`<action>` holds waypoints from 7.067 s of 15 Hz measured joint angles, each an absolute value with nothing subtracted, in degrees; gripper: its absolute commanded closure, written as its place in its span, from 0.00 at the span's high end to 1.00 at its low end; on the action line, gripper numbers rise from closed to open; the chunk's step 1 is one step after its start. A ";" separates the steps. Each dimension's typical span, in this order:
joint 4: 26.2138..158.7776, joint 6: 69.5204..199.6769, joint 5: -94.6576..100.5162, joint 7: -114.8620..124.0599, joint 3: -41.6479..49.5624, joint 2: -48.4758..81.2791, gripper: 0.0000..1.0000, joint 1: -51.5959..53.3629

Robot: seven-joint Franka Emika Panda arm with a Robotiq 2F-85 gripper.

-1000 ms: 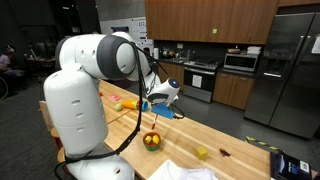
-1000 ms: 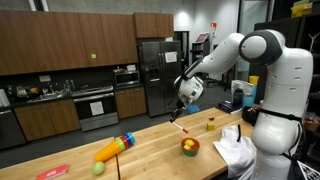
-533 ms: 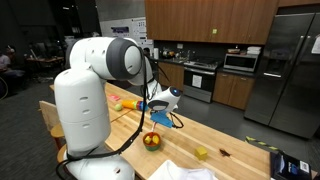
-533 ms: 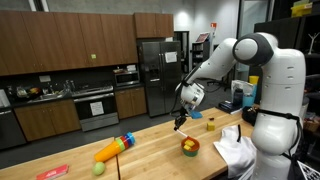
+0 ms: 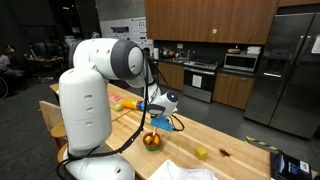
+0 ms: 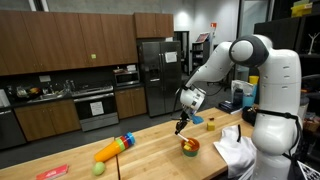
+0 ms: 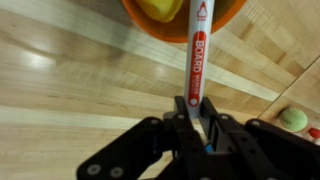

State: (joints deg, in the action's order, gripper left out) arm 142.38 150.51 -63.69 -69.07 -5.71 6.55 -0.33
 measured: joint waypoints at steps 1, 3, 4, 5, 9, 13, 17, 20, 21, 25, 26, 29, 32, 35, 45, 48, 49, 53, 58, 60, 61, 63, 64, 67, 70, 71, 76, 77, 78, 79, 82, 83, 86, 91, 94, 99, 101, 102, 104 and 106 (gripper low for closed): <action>142.67 152.95 -65.74 -71.89 -6.21 6.55 0.05 -0.32; 143.14 155.70 -71.07 -77.41 -7.06 6.50 0.05 -0.32; 143.33 156.46 -73.82 -80.20 -7.35 6.47 0.05 -0.32; 143.44 156.92 -76.62 -83.07 -7.52 6.47 0.05 -0.32; 143.95 157.75 -85.73 -92.88 -7.60 6.46 0.05 -0.35; 144.70 158.31 -88.93 -97.43 -7.60 6.54 0.29 -0.35; 144.68 158.29 -88.92 -97.42 -7.61 6.65 0.44 -0.35; 144.68 158.28 -88.92 -97.42 -7.61 6.65 0.69 -0.35; 144.68 158.28 -88.92 -97.42 -7.61 6.66 0.69 -0.35; 145.01 158.38 -86.62 -97.10 -7.61 6.51 0.93 -0.35; 145.35 158.89 -85.03 -96.82 -7.61 6.12 0.98 -0.35; 147.76 160.70 -80.00 -94.95 -7.51 2.68 1.00 -0.37; 152.25 161.23 -72.13 -89.66 -7.08 -2.95 1.00 -0.57; 158.20 162.87 -57.69 -82.08 -6.52 -8.16 1.00 -0.80; 160.36 160.56 -42.94 -76.62 -7.58 -9.97 1.00 -4.10; 159.77 161.24 -45.40 -76.47 -7.18 -9.89 1.00 -4.11; 159.42 162.15 -47.97 -76.67 -6.67 -10.09 1.00 -4.15; 158.75 165.70 -53.15 -77.30 -2.72 -12.35 1.00 -7.32; 158.75 170.29 -58.74 -78.78 2.18 -15.56 1.00 -13.94; 158.79 172.17 -62.52 -79.50 3.87 -16.34 1.00 -15.84; 158.80 172.76 -64.64 -79.62 4.64 -16.65 1.00 -16.60; 158.80 173.22 -69.03 -79.56 6.04 -16.83 1.00 -17.87; 158.85 173.28 -71.03 -79.44 6.81 -16.83 1.00 -18.43; 159.24 170.76 -72.37 -76.61 9.48 -16.11 1.00 -21.06; 159.51 161.70 -65.90 -69.37 12.17 -14.48 1.00 -25.45; 159.51 158.89 -61.87 -65.36 13.60 -14.04 1.00 -26.27; 157.75 142.52 -39.86 -43.49 17.16 -14.58 1.00 -31.27; 157.61 142.00 -36.85 -41.89 17.96 -15.74 1.00 -30.78; 157.99 142.91 -34.03 -41.20 18.24 -17.40 1.00 -29.97; 158.58 143.73 -32.44 -40.59 18.30 -19.00 1.00 -29.15; 160.33 144.44 -31.54 -39.89 18.14 -22.30 1.00 -27.73; 160.49 144.49 -31.53 -39.89 18.19 -22.68 1.00 -27.71; 159.37 140.23 -26.17 -38.15 21.46 -22.11 1.00 -24.96; 152.03 118.95 -18.73 -37.55 25.14 -20.34 1.00 -21.46; 146.11 109.32 -13.93 -35.84 24.59 -17.47 1.00 -19.92; 138.58 102.62 -4.33 -35.55 22.10 -11.12 1.00 -17.60; 136.54 101.04 -1.21 -37.29 21.25 -8.38 1.00 -16.77; 135.70 100.47 0.15 -38.58 20.75 -7.11 1.00 -16.46; 134.14 99.73 2.84 -41.86 19.79 -4.80 1.00 -15.96; 132.82 100.05 5.82 -45.48 18.75 -2.97 1.00 -15.68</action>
State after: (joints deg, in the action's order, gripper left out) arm 132.82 100.05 5.82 -45.48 18.75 -2.97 -15.68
